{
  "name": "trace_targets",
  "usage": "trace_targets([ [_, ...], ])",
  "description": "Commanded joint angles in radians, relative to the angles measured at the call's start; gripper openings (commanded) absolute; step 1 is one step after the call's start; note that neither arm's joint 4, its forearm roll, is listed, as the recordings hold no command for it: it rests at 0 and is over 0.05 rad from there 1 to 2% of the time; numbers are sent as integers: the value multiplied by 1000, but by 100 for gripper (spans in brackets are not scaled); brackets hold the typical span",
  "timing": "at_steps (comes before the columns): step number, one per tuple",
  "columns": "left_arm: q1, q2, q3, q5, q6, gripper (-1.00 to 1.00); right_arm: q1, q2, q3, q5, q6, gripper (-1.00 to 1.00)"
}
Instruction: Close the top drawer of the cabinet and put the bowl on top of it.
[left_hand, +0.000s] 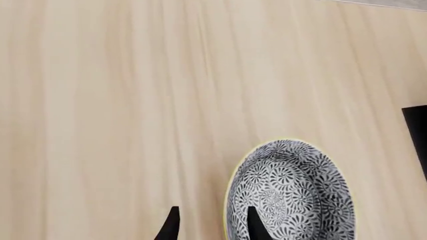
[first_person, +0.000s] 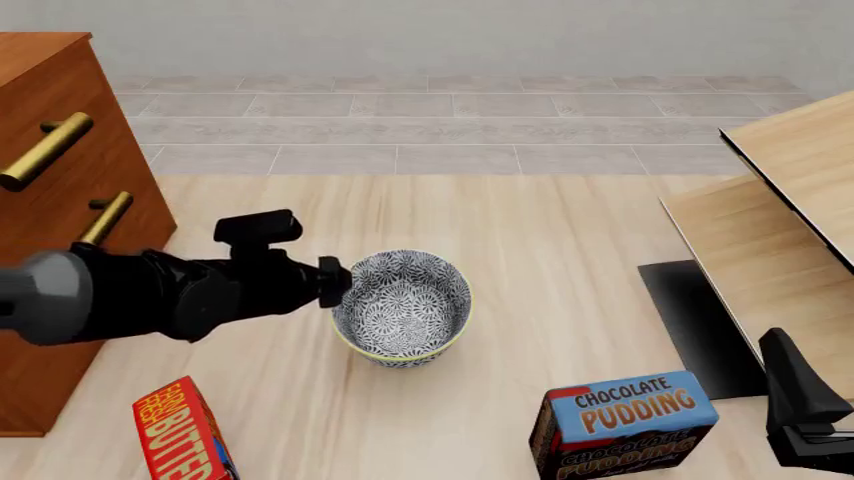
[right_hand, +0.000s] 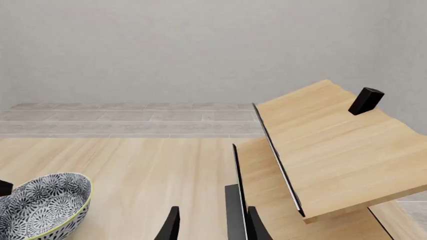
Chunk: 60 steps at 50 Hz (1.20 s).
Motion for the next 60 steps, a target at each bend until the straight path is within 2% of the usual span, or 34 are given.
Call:
trace_targets([
  [1, -5, 22, 2, -17, -2, 100, 0, -2, 2, 0, 0, 100],
  [60, -20, 141, -22, -80, -7, 100, 0, -2, 2, -1, 0, 100],
])
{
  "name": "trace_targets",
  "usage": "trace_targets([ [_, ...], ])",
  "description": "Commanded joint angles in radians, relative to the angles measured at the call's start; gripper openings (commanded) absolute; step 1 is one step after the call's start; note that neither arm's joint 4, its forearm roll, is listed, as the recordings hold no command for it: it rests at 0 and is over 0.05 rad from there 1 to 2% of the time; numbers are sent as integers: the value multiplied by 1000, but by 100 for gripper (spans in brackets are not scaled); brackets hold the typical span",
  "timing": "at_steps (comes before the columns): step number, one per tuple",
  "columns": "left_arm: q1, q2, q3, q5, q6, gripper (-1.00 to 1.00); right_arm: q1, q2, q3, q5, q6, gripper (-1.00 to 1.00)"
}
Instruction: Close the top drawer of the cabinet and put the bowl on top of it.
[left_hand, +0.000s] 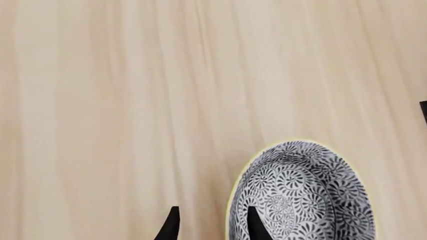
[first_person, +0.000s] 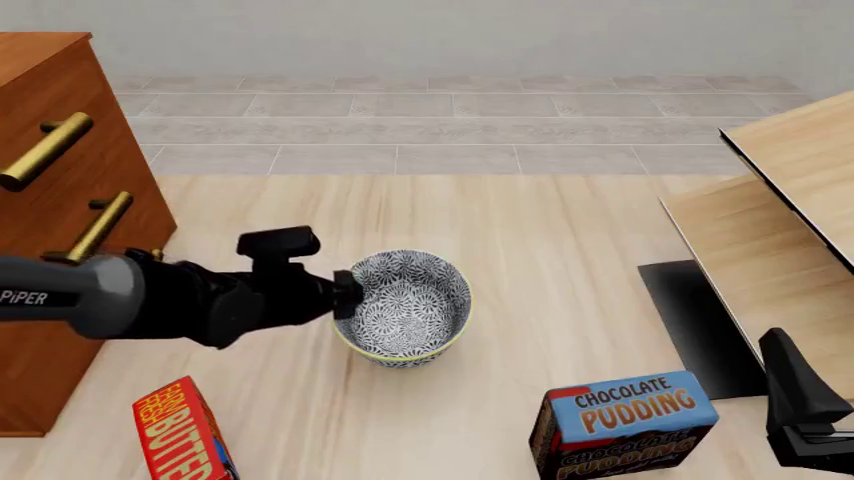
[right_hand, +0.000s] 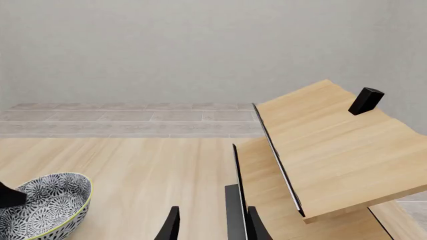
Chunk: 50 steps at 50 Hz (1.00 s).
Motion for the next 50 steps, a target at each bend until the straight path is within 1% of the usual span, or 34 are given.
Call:
trace_targets([
  [1, -4, 18, -4, -7, -4, 100, 0, -2, 2, -1, 0, 100],
  [15, -3, 26, -7, -9, -1, 100, 0, -2, 2, -1, 0, 100],
  [16, 1, 27, -7, -13, -5, -100, 0, -2, 2, -1, 0, 100],
  [23, 8, 24, -2, -16, -4, -100, 0, -2, 2, 0, 0, 100],
  [33, 18, -31, 10, 9, 1, -100, 0, -2, 2, -1, 0, 100],
  [50, -4, -252, 37, 147, -5, -100, 0, -2, 2, -1, 0, 100],
])
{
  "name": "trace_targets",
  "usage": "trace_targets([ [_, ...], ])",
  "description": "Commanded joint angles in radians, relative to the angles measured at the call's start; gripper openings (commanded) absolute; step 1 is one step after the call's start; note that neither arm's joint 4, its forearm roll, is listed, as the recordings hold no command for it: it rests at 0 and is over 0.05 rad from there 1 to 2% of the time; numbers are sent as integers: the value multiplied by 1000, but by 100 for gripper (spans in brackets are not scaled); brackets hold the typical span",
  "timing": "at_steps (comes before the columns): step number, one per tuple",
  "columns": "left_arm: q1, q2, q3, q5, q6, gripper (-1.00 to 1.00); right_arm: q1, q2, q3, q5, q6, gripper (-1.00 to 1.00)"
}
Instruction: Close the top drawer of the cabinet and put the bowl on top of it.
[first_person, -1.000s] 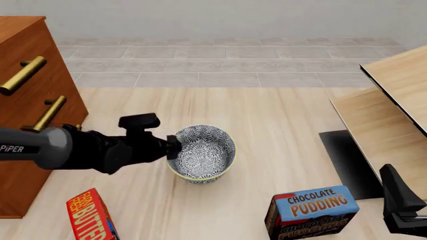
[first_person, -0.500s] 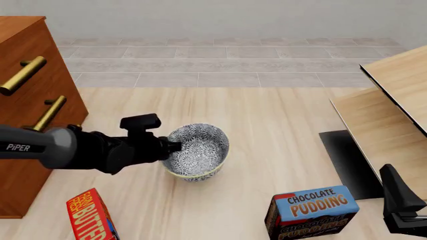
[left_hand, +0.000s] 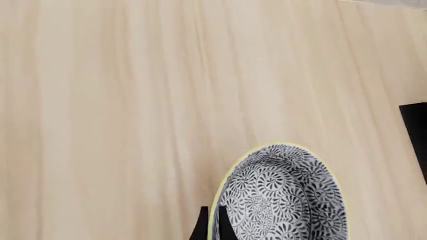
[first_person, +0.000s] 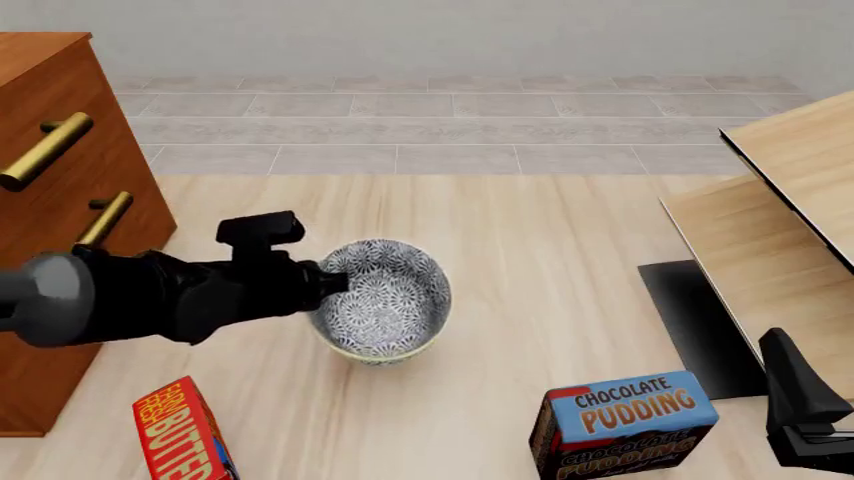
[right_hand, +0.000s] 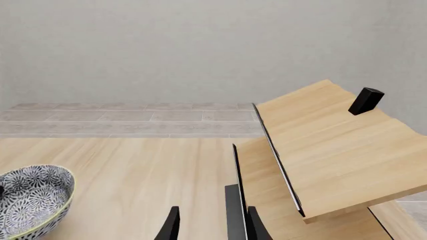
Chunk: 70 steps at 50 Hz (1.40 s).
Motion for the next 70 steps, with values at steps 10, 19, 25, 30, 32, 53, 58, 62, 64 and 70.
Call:
trace_targets([
  [10, -7, -261, 23, 174, 12, -100, 0, -2, 2, -1, 0, 100],
  [19, 3, -361, 12, 260, 15, -100, 0, -2, 2, -1, 0, 100],
  [25, 13, -436, -7, 333, 9, -100, 0, -2, 2, -1, 0, 100],
  [30, 22, -480, -21, 377, 15, -100, 0, -2, 2, -1, 0, 100],
  [32, 23, -496, -31, 400, 13, -100, 0, -2, 2, -1, 0, 100],
  [53, 67, -649, -142, 608, -5, -100, 0, -2, 2, -1, 0, 100],
  [58, 71, -684, -177, 664, -14, -100, 0, -2, 2, -1, 0, 100],
  [62, 78, -704, -206, 701, -15, -100, 0, -2, 2, -1, 0, 100],
  [64, 81, -713, -229, 726, -17, -100, 0, -2, 2, 0, 0, 100],
  [70, 107, -745, -283, 790, -4, -100, 0, -2, 2, -1, 0, 100],
])
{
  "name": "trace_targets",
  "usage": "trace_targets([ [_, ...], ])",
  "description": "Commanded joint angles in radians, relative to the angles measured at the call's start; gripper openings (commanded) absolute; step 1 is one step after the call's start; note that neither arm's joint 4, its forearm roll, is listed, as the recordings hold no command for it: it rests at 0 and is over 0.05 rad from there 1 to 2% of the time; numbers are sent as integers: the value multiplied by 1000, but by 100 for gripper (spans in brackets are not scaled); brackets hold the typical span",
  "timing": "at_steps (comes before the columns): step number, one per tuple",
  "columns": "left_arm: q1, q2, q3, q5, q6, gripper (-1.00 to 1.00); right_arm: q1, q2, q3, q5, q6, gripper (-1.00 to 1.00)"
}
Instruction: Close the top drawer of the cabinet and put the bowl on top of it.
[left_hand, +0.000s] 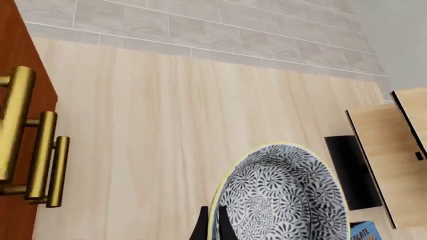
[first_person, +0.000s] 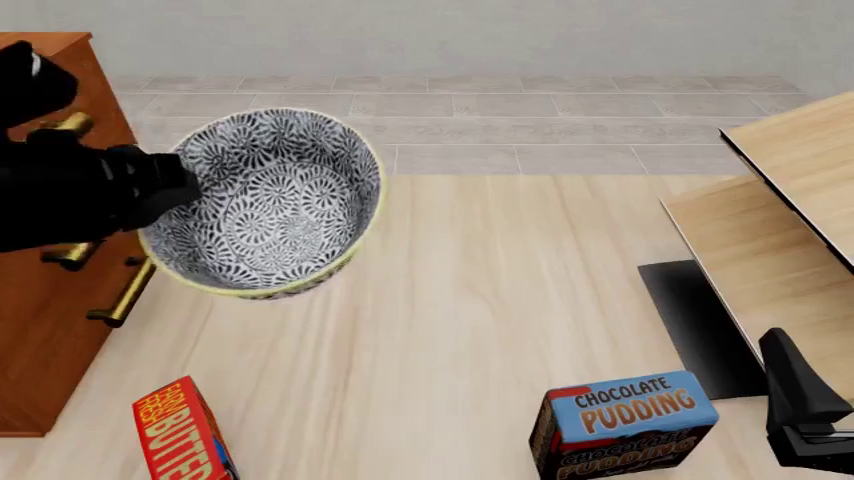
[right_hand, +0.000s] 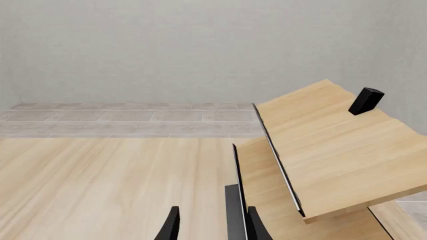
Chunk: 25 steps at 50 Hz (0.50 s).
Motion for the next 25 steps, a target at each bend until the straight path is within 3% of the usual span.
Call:
trace_targets([
  [1, 31, -67, -96, 118, 10, -100, 0, -2, 2, -1, 0, 100],
  [25, 121, -71, -250, 241, 9, -100, 0, -2, 2, -1, 0, 100],
])
